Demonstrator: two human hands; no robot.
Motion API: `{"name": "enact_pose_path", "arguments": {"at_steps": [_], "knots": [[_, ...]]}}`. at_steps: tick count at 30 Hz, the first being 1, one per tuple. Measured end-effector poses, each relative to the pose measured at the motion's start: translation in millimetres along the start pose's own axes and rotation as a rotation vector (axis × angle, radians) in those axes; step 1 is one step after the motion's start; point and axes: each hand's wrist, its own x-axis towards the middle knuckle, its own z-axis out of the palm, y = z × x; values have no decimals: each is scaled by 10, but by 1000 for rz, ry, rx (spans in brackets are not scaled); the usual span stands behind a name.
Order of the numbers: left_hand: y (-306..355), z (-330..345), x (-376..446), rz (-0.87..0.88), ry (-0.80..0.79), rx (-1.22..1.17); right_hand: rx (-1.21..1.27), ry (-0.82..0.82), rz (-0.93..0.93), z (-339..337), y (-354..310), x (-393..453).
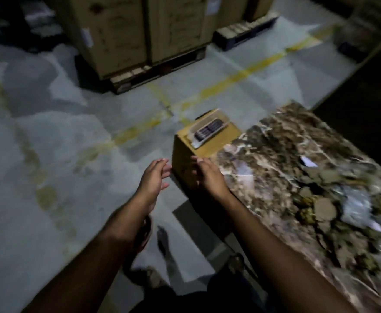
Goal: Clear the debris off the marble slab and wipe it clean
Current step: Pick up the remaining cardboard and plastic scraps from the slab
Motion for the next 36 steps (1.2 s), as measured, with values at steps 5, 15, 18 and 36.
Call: {"name": "enact_pose_path", "arguments": {"at_steps": [5,15,18,36], "knots": [[49,1353,-29,33,-213,44,204,251,12,-1446,140,-252],[-314,4040,-400,54,-501,126,346,651,-14,-4008,852,-742],[-486,4458,-466,149,-544,226,394,735,-10,-4463,1032,-920],[-1002,5005,487,730,-735,1054,-406,964,80,-4715,1968,-679]]}}
